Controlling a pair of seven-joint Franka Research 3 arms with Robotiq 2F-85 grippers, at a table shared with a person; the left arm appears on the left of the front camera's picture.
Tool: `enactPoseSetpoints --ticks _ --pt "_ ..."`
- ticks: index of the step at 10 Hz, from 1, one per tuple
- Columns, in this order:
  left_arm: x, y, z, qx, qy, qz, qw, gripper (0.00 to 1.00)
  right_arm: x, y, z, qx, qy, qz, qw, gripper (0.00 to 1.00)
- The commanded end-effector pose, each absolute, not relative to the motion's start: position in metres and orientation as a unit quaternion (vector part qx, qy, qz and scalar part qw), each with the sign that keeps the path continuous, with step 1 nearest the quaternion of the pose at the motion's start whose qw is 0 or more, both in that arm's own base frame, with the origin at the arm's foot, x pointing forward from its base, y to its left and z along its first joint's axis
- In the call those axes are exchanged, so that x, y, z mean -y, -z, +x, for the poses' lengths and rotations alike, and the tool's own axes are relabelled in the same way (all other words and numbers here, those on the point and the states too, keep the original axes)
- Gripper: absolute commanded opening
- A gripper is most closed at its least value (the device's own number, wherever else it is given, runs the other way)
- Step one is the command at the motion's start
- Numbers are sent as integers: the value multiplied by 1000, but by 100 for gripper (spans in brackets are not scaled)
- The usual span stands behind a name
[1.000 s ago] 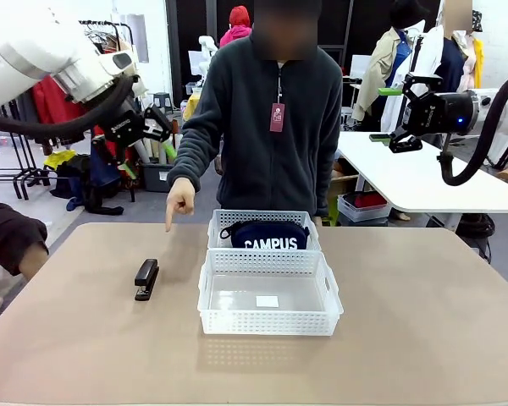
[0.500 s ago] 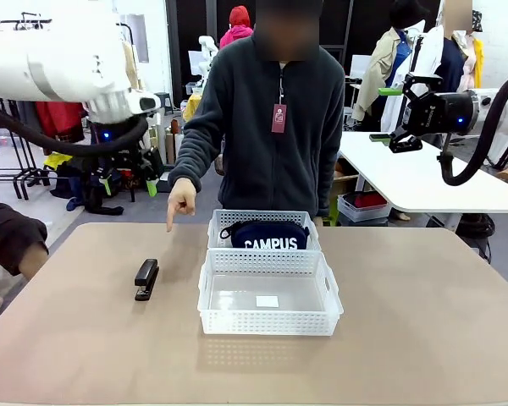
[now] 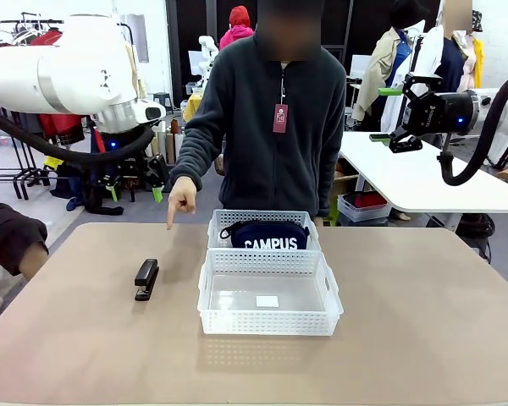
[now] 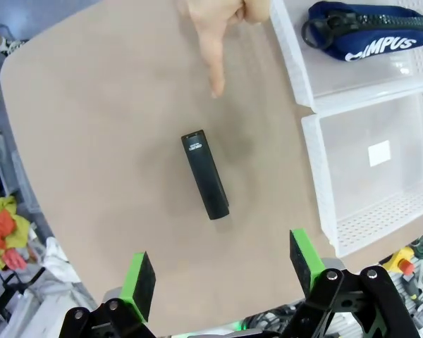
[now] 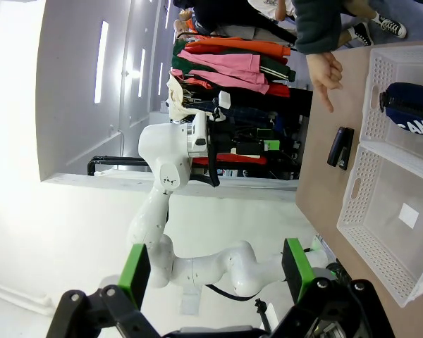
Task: Distribute items into two baskets.
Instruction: Pick up the Stapler that the person points to.
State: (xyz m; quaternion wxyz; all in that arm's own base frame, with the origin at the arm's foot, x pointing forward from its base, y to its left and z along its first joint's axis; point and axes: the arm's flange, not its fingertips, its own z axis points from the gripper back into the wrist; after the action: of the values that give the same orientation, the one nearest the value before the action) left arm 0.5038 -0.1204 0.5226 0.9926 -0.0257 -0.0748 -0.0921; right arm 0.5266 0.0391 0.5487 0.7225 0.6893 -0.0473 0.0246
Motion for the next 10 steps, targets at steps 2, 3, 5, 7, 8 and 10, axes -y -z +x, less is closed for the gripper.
enactPoseSetpoints --ticks 2,3,5,7,8,10 --pt "120 -523 504 75 92 -26 993 100 -39 -551 526 48 -25 690 722 100" --pt "119 -511 509 88 57 -1 995 100 -39 -551 526 48 -25 690 722 100" --pt "112 -480 520 83 24 21 996 100 -39 -551 526 48 -25 690 722 100" --pt "107 -450 527 67 6 38 997 100 -39 -551 526 48 -25 690 722 100" --pt "108 -432 529 44 14 28 999 100 -39 -551 526 48 -25 690 722 100" --pt "110 -404 529 31 24 22 999 100 -39 -551 526 48 -25 690 722 100"
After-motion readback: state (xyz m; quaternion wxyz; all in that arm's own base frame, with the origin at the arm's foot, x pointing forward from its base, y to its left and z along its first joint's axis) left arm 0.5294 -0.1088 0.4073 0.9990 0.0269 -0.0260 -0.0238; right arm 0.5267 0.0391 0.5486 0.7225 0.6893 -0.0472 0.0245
